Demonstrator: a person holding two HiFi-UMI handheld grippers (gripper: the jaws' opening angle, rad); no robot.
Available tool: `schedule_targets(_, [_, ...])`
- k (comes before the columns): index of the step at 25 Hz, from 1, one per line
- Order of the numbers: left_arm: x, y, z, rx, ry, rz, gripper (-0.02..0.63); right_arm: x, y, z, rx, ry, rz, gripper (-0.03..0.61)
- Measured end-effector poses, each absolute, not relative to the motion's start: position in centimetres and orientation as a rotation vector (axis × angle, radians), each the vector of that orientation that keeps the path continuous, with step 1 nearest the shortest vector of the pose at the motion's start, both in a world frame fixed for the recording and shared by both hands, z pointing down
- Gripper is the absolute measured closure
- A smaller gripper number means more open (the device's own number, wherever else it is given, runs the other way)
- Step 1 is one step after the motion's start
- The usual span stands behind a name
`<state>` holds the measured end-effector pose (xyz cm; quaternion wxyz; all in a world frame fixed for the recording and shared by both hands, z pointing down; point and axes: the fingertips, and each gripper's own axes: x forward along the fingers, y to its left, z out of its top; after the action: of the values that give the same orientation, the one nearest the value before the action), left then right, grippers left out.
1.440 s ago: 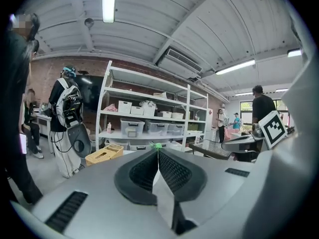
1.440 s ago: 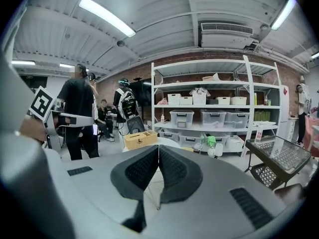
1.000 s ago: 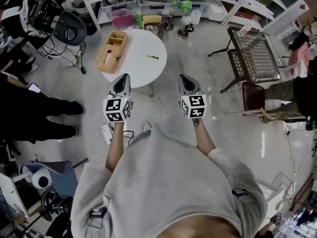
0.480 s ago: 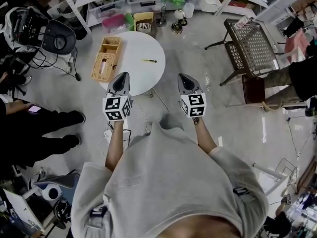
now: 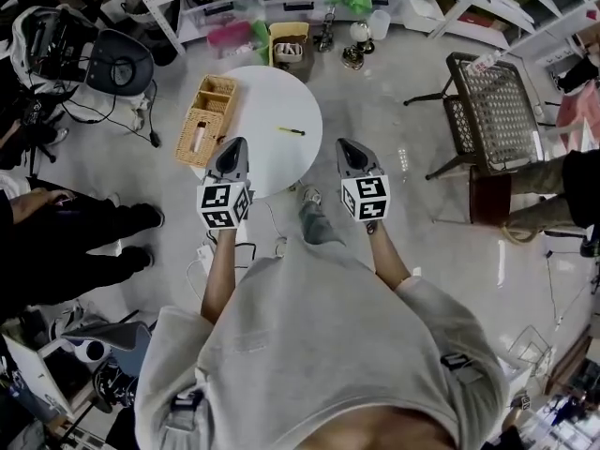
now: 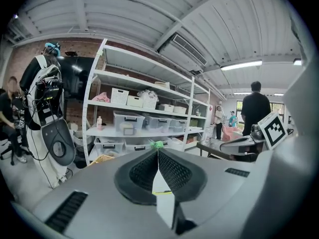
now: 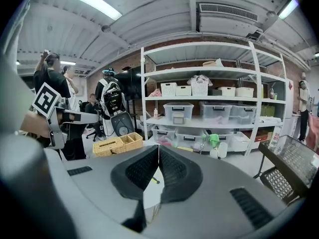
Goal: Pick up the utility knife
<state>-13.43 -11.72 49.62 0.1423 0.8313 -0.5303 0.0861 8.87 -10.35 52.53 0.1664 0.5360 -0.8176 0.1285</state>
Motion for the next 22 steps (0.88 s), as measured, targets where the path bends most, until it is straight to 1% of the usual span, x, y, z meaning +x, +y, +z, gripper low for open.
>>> schedule_targets(12, [-13.0,-20.3,49.3,2.263,-1.727,0.290,0.592,9.3,-22.5,53.5,1.313,-2.448,0.372,0.548])
schedule_targets(22, [-13.3,-23.1,51.1,2.174,-1.777,0.345,0.591,8.4,-27.0,55.8,1.199,-2.470,0.403,0.546])
